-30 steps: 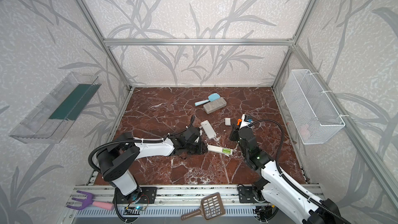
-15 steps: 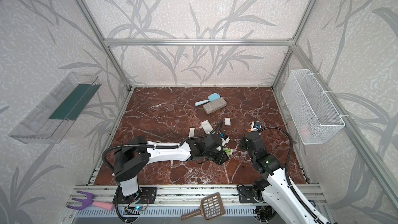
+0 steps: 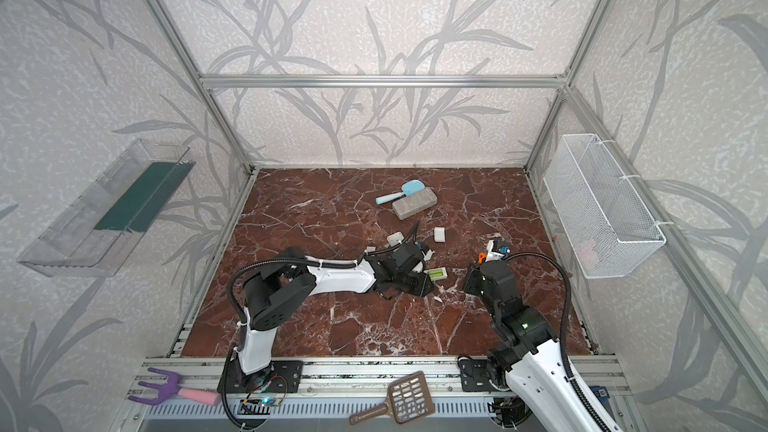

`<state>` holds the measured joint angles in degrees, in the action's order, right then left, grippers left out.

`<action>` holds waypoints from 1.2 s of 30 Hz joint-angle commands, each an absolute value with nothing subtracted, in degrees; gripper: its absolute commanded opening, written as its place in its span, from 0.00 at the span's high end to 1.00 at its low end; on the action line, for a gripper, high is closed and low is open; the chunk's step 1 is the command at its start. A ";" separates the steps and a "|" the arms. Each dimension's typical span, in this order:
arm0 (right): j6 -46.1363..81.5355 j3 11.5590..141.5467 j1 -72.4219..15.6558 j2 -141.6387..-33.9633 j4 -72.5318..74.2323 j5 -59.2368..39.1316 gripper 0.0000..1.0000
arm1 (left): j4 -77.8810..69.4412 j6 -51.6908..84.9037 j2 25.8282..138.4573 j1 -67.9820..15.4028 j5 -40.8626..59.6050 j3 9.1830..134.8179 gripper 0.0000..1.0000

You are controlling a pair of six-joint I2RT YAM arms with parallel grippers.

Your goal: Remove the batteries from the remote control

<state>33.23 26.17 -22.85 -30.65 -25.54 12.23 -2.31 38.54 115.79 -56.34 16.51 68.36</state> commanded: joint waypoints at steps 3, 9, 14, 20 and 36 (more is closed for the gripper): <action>34.60 25.75 -22.61 -32.59 -20.79 8.06 1.00 | -1.76 38.85 117.79 -54.57 14.41 66.54 0.69; 35.45 24.17 -22.58 -31.96 -13.89 4.39 1.00 | -2.27 35.08 112.11 -53.53 16.91 64.20 0.67; 33.94 22.78 -22.55 -31.63 -3.28 -2.14 1.00 | -9.73 32.64 101.34 -53.64 20.40 57.06 0.62; 32.98 23.68 -22.59 -34.17 2.90 -6.88 1.00 | -20.11 27.50 91.32 -55.52 20.43 51.10 0.56; 36.01 25.66 -22.59 -37.17 6.83 -12.82 1.00 | -28.36 21.88 95.96 -60.29 16.66 54.32 0.52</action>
